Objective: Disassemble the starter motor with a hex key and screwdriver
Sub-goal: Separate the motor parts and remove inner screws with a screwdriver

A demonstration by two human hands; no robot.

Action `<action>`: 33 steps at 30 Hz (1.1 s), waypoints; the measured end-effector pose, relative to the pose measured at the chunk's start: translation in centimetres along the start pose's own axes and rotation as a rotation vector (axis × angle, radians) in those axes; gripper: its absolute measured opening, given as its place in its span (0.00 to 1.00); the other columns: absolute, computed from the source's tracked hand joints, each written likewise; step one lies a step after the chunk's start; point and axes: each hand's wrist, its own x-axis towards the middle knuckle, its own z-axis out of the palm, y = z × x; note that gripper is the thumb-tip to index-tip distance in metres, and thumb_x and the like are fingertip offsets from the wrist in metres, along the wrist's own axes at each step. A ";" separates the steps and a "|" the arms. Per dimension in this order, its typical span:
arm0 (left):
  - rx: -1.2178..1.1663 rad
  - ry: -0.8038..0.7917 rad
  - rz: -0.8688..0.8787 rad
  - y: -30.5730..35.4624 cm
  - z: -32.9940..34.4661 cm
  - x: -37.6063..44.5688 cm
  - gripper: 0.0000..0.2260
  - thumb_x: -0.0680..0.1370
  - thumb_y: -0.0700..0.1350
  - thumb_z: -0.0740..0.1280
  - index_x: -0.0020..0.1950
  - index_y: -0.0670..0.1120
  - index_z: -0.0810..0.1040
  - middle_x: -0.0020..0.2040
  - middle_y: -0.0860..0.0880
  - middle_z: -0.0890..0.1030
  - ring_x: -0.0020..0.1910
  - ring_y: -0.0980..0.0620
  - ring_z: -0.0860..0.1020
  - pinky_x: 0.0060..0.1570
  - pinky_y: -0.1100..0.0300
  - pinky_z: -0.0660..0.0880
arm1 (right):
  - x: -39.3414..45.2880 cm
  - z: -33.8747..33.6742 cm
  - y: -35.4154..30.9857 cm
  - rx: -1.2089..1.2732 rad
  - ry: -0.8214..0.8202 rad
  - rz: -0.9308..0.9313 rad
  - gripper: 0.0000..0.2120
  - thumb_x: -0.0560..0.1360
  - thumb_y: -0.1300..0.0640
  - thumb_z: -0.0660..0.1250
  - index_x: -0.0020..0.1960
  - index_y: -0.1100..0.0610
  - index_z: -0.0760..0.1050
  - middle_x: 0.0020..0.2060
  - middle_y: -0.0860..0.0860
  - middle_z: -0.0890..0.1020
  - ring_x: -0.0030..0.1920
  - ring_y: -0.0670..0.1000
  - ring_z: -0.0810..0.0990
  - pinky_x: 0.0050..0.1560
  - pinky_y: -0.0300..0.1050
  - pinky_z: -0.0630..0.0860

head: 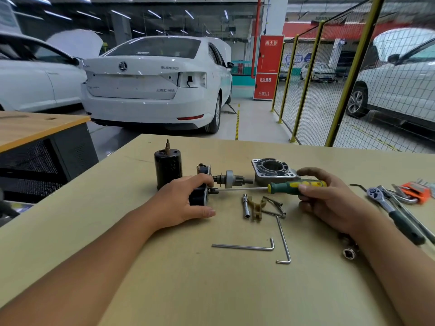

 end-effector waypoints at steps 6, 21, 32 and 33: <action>0.000 0.000 0.003 0.0 0.0 0.1 0.27 0.66 0.74 0.70 0.62 0.73 0.69 0.60 0.66 0.76 0.56 0.52 0.79 0.59 0.46 0.77 | -0.1 0.2 -0.7 -0.241 0.048 0.103 0.20 0.73 0.40 0.68 0.54 0.56 0.81 0.37 0.61 0.80 0.25 0.50 0.68 0.23 0.40 0.65; -0.006 -0.003 -0.006 -0.1 -0.1 0.1 0.26 0.67 0.74 0.71 0.62 0.73 0.69 0.59 0.71 0.74 0.61 0.65 0.73 0.60 0.53 0.75 | -0.5 -0.3 -0.9 -0.160 -0.024 0.089 0.20 0.69 0.60 0.74 0.60 0.59 0.78 0.45 0.61 0.79 0.31 0.51 0.71 0.25 0.42 0.71; -0.011 -0.001 0.006 0.1 -0.2 0.0 0.27 0.66 0.73 0.71 0.62 0.69 0.70 0.58 0.68 0.76 0.59 0.60 0.75 0.61 0.48 0.76 | -0.6 -0.3 -0.8 -0.146 -0.062 0.101 0.21 0.66 0.61 0.76 0.59 0.59 0.79 0.43 0.60 0.80 0.31 0.51 0.72 0.25 0.42 0.73; -0.010 -0.002 0.008 0.1 -0.2 0.1 0.27 0.66 0.73 0.71 0.62 0.69 0.70 0.58 0.68 0.76 0.59 0.60 0.76 0.61 0.48 0.76 | -0.6 -0.2 -0.7 -0.119 -0.056 0.088 0.22 0.65 0.64 0.76 0.59 0.60 0.79 0.45 0.59 0.80 0.32 0.51 0.73 0.27 0.41 0.74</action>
